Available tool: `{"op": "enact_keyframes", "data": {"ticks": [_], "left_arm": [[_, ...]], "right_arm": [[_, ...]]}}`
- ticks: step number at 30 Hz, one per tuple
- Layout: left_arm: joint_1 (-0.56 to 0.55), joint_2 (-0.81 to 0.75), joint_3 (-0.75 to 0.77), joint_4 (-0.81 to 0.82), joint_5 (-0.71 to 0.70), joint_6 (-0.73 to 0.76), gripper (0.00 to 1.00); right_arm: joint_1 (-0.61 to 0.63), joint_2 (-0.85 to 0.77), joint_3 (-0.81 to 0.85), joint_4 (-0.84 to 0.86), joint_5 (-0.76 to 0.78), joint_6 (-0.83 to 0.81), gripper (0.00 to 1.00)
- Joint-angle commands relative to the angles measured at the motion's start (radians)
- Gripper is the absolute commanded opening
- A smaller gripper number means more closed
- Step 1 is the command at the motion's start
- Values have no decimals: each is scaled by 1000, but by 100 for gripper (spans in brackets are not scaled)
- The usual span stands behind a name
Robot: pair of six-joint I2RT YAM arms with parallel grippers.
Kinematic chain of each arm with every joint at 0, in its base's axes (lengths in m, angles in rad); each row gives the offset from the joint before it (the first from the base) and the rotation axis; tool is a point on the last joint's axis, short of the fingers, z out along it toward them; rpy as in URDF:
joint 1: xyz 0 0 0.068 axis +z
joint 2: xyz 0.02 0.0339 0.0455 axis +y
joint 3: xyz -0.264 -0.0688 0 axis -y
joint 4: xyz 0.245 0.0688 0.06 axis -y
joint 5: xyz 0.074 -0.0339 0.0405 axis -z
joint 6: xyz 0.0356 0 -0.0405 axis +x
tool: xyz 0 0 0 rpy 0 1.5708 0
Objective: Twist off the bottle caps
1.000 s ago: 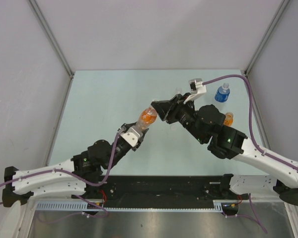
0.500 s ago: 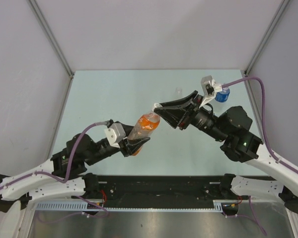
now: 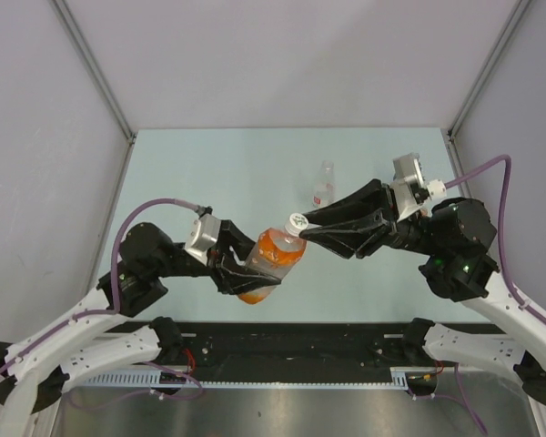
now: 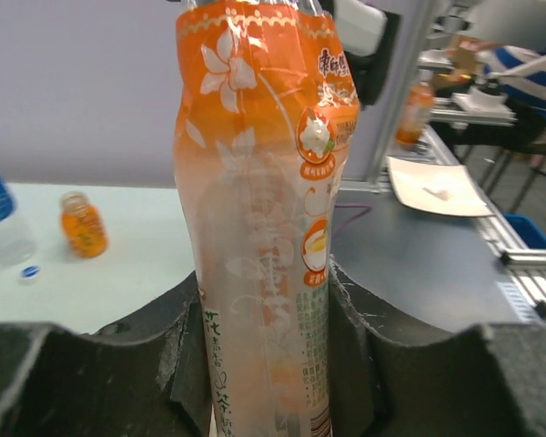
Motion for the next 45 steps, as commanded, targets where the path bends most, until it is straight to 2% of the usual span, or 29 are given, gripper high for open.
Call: {"op": "enact_keyframes", "data": {"ticks": [1,13,16,17,18,20,21,22,24,27,31,34,35,40,45], "left_arm": [[20,81,33,138,302,-126,0],[66,182,28,269,445,-235,0],[84,182,31,261,439,-232,0],[90,181,33,239,430,-215,0],[102,170,39,219,396,-201,0],[113,155,48,139,348,-135,0],[115,135,54,108,265,-108,0],[115,126,59,71,224,-50,0],[115,104,66,-16,137,0,0],[113,104,79,-105,-26,73,0],[86,126,91,-188,-281,155,0],[-5,127,79,-207,-466,225,0],[-28,133,74,-208,-573,239,0],[-158,142,39,-182,-863,299,0],[-272,155,-7,-93,-1150,357,0]], "right_arm": [[-8,28,-19,-38,-221,-57,0],[-70,26,-19,-28,-412,-39,0],[-89,15,-19,-56,-412,-45,0],[-100,2,-18,-68,-366,-45,0],[-102,-6,-19,-106,-328,-48,2],[-108,-40,-18,-142,-237,-80,26],[-109,-54,-18,-177,-202,-88,47],[-108,-64,-18,-180,-130,-96,55],[-111,-97,-18,-241,-55,-106,69],[-109,-121,-18,-248,68,-80,78],[-108,-127,-16,-209,206,-10,81],[-97,-109,-7,-208,348,67,81],[-93,-101,-2,-214,381,76,81],[-48,-68,8,-252,611,148,80],[27,-20,8,-271,769,205,77]]}}
